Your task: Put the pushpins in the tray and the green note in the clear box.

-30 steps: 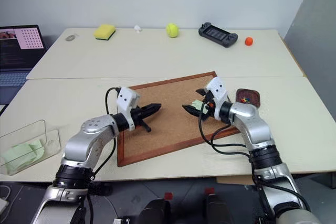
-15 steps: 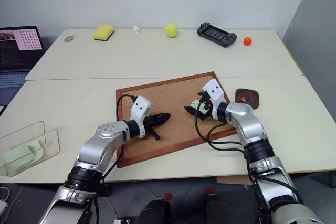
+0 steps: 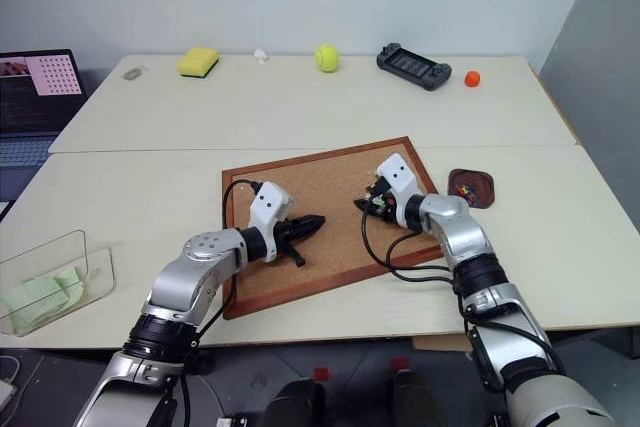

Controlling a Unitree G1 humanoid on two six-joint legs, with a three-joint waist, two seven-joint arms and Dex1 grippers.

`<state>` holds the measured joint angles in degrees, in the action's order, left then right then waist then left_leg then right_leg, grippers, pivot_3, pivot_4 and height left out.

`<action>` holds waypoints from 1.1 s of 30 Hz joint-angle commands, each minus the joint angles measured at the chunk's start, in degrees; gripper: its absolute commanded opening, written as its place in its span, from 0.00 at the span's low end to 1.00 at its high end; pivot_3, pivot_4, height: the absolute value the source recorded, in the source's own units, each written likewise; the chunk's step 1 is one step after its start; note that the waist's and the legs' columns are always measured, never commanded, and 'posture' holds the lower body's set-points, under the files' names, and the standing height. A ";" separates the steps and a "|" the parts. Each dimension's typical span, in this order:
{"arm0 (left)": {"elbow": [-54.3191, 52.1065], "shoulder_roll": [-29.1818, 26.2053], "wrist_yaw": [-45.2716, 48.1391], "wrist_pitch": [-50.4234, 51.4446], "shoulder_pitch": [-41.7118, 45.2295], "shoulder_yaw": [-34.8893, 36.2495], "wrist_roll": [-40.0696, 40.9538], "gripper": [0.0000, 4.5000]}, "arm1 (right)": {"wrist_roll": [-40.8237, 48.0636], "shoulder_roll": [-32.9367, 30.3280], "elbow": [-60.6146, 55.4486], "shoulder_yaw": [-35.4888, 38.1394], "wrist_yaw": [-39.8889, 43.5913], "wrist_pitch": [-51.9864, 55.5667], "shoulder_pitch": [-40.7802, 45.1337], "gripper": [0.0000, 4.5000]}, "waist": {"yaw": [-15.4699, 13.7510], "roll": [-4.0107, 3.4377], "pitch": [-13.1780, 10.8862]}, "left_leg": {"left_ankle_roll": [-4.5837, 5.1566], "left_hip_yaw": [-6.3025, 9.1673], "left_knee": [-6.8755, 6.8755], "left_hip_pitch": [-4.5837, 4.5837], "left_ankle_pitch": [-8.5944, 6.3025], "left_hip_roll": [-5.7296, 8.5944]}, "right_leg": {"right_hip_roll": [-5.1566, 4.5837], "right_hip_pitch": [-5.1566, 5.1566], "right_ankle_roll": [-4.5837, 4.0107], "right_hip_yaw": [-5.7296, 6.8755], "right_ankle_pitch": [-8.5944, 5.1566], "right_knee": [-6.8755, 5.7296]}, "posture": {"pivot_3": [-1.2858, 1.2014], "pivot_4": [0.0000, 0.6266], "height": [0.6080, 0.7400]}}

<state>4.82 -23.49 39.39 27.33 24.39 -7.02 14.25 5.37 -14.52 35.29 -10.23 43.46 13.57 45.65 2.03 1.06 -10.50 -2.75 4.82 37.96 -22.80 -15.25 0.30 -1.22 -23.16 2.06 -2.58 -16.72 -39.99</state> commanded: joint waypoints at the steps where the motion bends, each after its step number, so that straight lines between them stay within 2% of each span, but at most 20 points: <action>1: -0.45 0.23 -0.23 1.03 -1.16 -0.28 -0.55 0.00 | -0.84 0.02 0.16 0.76 -0.37 -2.01 1.86 0.24 | 0.01 0.00 0.00 | 0.00 0.01 0.00 0.00 0.00 0.00 | 0.00 0.00 0.00 0.00 0.00 0.00 | 0.52 0.24 1.00; 7: -0.49 0.50 -0.50 0.93 -1.07 -0.24 -0.76 0.00 | 0.65 1.04 -0.52 2.52 -0.44 -1.08 2.29 0.00 | 0.01 0.00 0.00 | 0.00 0.01 0.00 0.00 0.00 0.00 | 0.00 0.00 0.00 0.01 0.00 0.00 | 0.52 0.24 1.00; 13: 0.26 0.60 -0.84 0.43 -0.70 -0.70 -1.55 0.00 | 1.13 1.03 -2.06 3.76 -0.98 -0.53 2.00 0.00 | 0.02 0.00 0.00 | 0.00 0.01 0.00 0.00 0.00 0.00 | 0.00 0.00 0.00 0.01 0.00 -0.01 | 0.52 0.24 1.00; 22: 1.63 0.89 -1.87 2.88 -0.29 -1.17 -2.69 0.00 | 3.15 -0.13 -13.51 4.36 -0.02 5.55 -0.37 0.00 | -0.02 -0.04 0.04 | 0.00 0.11 0.01 0.00 0.00 0.00 | 0.00 0.01 0.00 0.02 0.00 -0.03 | 0.52 0.24 1.00; 28: 2.03 1.17 -1.76 3.19 0.16 -1.18 -2.62 0.00 | 3.34 -0.81 -16.86 4.63 -0.74 7.83 -1.29 0.00 | -0.06 -0.05 0.06 | 0.01 0.10 0.01 0.02 0.00 0.01 | 0.00 0.04 0.00 0.02 0.00 -0.02 | 0.52 0.24 1.00; 33: 1.51 1.42 -1.75 3.55 -0.19 -1.36 -2.47 0.00 | 4.99 -3.00 -21.27 8.48 -3.29 11.14 -1.97 0.00 | -0.12 -0.06 0.06 | 0.02 0.09 0.01 0.01 0.01 0.01 | 0.00 0.03 0.00 0.03 0.00 -0.03 | 0.52 0.24 1.00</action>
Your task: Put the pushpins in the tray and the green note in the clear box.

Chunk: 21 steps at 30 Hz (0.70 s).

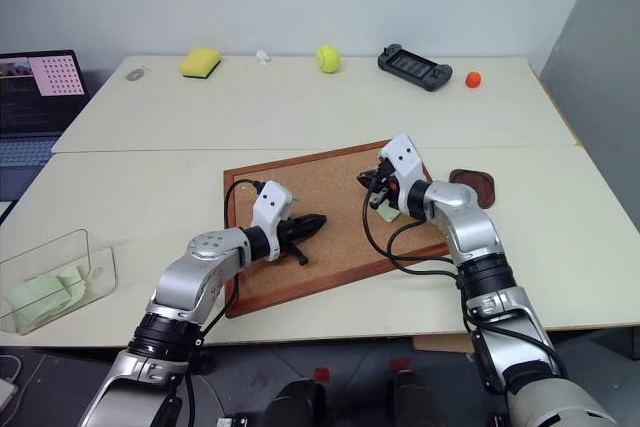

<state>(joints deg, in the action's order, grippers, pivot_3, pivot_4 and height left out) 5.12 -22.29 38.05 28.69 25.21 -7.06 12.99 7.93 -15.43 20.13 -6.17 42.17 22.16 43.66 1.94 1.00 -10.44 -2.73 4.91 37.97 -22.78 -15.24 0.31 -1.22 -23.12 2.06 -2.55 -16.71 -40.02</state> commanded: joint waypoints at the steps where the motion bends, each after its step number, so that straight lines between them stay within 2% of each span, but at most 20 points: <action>1: 1.00 0.26 -0.44 2.30 -1.16 -1.38 -1.21 0.00 | 2.99 -3.00 -7.61 5.73 -2.49 3.76 -0.44 0.00 | -0.03 0.00 0.00 | 0.00 0.01 0.00 -0.01 0.00 0.00 | 0.00 0.00 0.00 0.00 0.00 0.00 | 0.52 0.24 1.00; 7: 0.94 -0.22 -0.38 2.57 -1.66 -1.93 -1.68 0.00 | 4.05 -10.32 -12.68 13.27 -6.70 9.28 -4.53 0.00 | -0.13 0.00 0.01 | 0.01 0.04 -0.02 -0.03 0.00 0.01 | -0.04 0.02 0.00 0.01 0.00 0.02 | 0.52 0.24 1.00; 12: 0.90 -0.55 0.32 2.92 -1.68 -2.37 -1.69 0.00 | 1.38 -15.28 -7.00 15.60 -9.94 7.79 -6.65 0.00 | -0.02 -0.12 0.08 | 0.02 -0.13 -0.02 0.01 0.00 0.04 | -0.03 0.04 0.00 -0.03 0.00 0.03 | 0.52 0.24 1.00; 21: 1.89 -0.80 1.54 2.32 -0.78 -2.71 -1.91 0.00 | 2.80 -14.02 6.18 17.08 -12.33 5.92 -3.41 0.00 | 0.10 -0.14 0.09 | 0.07 -0.21 -0.03 0.26 0.02 0.04 | 0.04 0.29 0.01 -0.08 0.00 0.04 | 0.52 0.24 1.00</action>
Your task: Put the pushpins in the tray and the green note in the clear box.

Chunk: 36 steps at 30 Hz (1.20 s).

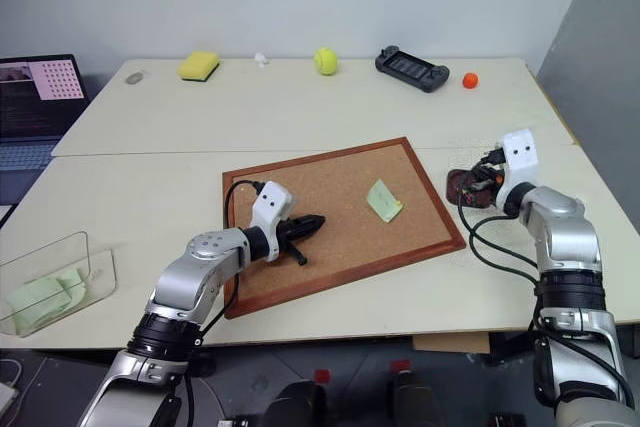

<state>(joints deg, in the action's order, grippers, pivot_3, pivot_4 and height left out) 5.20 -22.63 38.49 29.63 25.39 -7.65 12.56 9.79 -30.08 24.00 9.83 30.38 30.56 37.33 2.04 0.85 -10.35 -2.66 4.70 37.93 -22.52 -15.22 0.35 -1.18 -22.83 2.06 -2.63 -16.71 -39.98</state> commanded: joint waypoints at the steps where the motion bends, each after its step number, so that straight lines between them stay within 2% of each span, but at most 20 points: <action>1: 1.76 -0.49 1.14 1.44 -0.89 -2.06 -1.44 0.00 | 0.85 0.90 3.66 1.04 -0.75 -3.10 3.49 0.00 | 0.01 0.00 0.00 | 0.00 -0.01 0.00 0.00 0.00 0.00 | 0.00 0.00 0.00 -0.01 0.00 0.00 | 0.52 0.24 1.00; 7: 0.47 -0.56 0.89 1.94 -1.42 -1.76 -1.14 0.00 | -0.60 2.27 14.06 0.48 -2.40 -10.31 6.80 0.00 | -0.04 0.00 0.00 | 0.00 0.01 0.00 0.01 0.00 -0.01 | -0.01 0.01 0.00 0.00 0.00 0.01 | 0.52 0.24 1.00; 11: 0.12 -0.79 0.76 2.04 -1.63 -1.51 -1.11 0.00 | -0.77 2.47 16.85 0.15 -2.31 -12.27 7.72 0.00 | -0.04 0.00 0.00 | 0.00 0.01 -0.03 0.00 0.00 -0.02 | -0.02 0.02 0.00 0.00 0.00 0.03 | 0.52 0.24 1.00; 13: 0.09 -0.91 0.74 2.02 -1.71 -1.40 -1.13 0.00 | -0.79 2.47 17.38 0.13 -2.03 -12.67 7.92 0.13 | -0.01 0.00 0.00 | 0.00 0.01 -0.03 0.00 0.00 -0.02 | -0.03 0.02 0.00 -0.01 0.00 0.04 | 0.52 0.24 1.00; 24: 1.19 -0.82 1.12 1.46 -0.68 -1.56 -1.39 0.00 | -1.05 1.09 15.36 -0.12 -0.54 -13.34 7.40 0.61 | 0.00 0.00 0.00 | 0.00 0.01 -0.02 0.00 0.00 -0.02 | -0.03 0.02 0.00 -0.01 0.00 0.04 | 0.52 0.24 1.00; 29: 1.40 -0.82 1.29 1.38 -0.60 -1.53 -1.47 0.00 | 1.33 0.35 8.51 0.33 3.95 -12.51 5.49 0.61 | 0.00 -0.01 0.00 | 0.00 0.02 -0.02 -0.01 0.00 -0.02 | -0.03 0.02 0.00 -0.01 0.00 0.04 | 0.52 0.24 1.00; 33: 1.42 -0.82 1.38 1.39 -0.71 -1.55 -1.50 0.00 | 4.96 -0.94 -2.18 -2.80 15.07 -10.73 1.20 0.61 | -0.05 0.00 0.00 | 0.00 0.06 -0.03 -0.01 0.00 -0.02 | -0.02 0.03 0.00 0.03 0.00 0.05 | 0.52 0.24 1.00; 36: 1.56 -0.73 1.43 1.38 -0.75 -1.63 -1.50 0.00 | 5.13 -1.35 -6.32 -6.19 20.01 -10.48 -1.48 0.61 | -0.04 0.00 0.00 | 0.00 0.08 -0.03 0.00 -0.01 -0.02 | -0.02 0.07 0.00 0.05 0.00 0.08 | 0.52 0.24 1.00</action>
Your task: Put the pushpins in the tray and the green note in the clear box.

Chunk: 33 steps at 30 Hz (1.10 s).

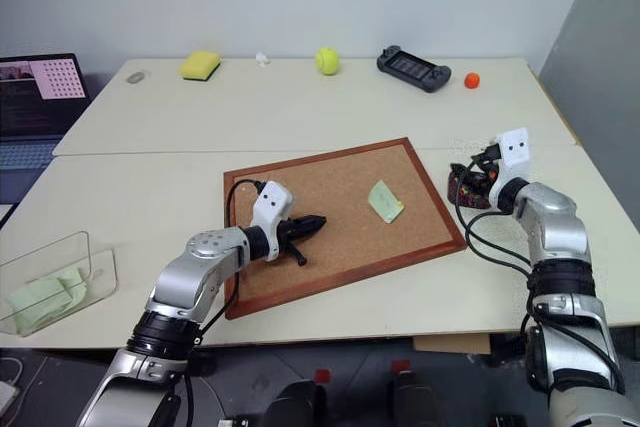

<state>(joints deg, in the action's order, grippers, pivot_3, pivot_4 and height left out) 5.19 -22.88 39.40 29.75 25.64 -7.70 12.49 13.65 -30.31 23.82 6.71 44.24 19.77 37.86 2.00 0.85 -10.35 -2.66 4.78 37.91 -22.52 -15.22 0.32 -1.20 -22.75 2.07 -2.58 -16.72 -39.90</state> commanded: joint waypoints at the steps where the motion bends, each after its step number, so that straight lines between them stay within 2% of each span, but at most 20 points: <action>1: 1.62 -0.38 0.53 1.32 -0.92 -1.62 -1.39 0.00 | 1.27 -0.92 -6.95 -4.15 7.26 -0.03 -2.57 0.61 | 0.03 0.00 0.00 | 0.00 0.03 0.01 0.03 0.00 0.00 | -0.01 0.05 0.00 0.01 0.00 0.00 | 0.52 0.24 1.00; 8: 1.66 -0.18 0.55 1.45 -0.68 -1.57 -1.40 0.00 | -0.13 3.07 -7.42 -9.28 7.95 -2.25 -3.37 0.61 | 0.07 0.00 0.00 | 0.00 0.04 0.01 0.16 0.00 0.00 | 0.00 0.17 0.01 0.02 -0.01 0.03 | 0.52 0.24 1.00; 19: -0.23 -0.81 0.61 2.38 -2.15 -1.61 -1.26 0.00 | -4.25 6.43 2.15 -10.24 3.95 -6.78 -0.42 0.61 | 0.02 0.00 0.00 | 0.00 0.07 -0.02 0.17 0.00 -0.01 | -0.02 0.18 0.00 0.05 -0.01 0.05 | 0.52 0.24 1.00; 22: -0.23 -0.87 0.56 2.43 -2.12 -1.57 -1.32 0.00 | -4.66 6.62 2.53 -10.52 4.41 -7.63 -0.57 0.51 | 0.03 0.00 0.00 | 0.00 0.07 -0.02 0.17 0.00 0.00 | -0.02 0.19 0.00 0.04 -0.01 0.05 | 0.52 0.24 1.00; 26: -0.19 -0.65 0.62 2.58 -1.71 -1.77 -1.31 0.00 | -5.86 7.03 1.94 -11.54 4.76 -9.93 -0.91 0.31 | 0.05 0.00 0.00 | 0.00 0.06 -0.02 0.18 0.00 0.00 | -0.01 0.19 0.00 0.04 -0.01 0.05 | 0.52 0.24 1.00; 33: -0.23 -0.53 0.76 2.69 -1.23 -1.97 -1.32 0.00 | -6.88 7.67 2.57 -12.35 4.38 -12.00 -0.40 0.04 | 0.03 0.00 0.00 | 0.00 0.07 -0.02 0.18 0.00 0.00 | -0.02 0.19 0.01 0.04 -0.01 0.05 | 0.52 0.24 1.00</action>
<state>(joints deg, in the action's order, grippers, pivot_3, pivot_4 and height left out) 4.31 -23.04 39.42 30.73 25.39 -7.96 12.16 6.74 -22.67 27.36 -5.80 48.40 9.31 36.08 2.03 0.85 -10.35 -2.66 4.86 37.89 -22.35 -15.22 0.32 -1.22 -22.56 2.07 -2.54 -16.72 -39.84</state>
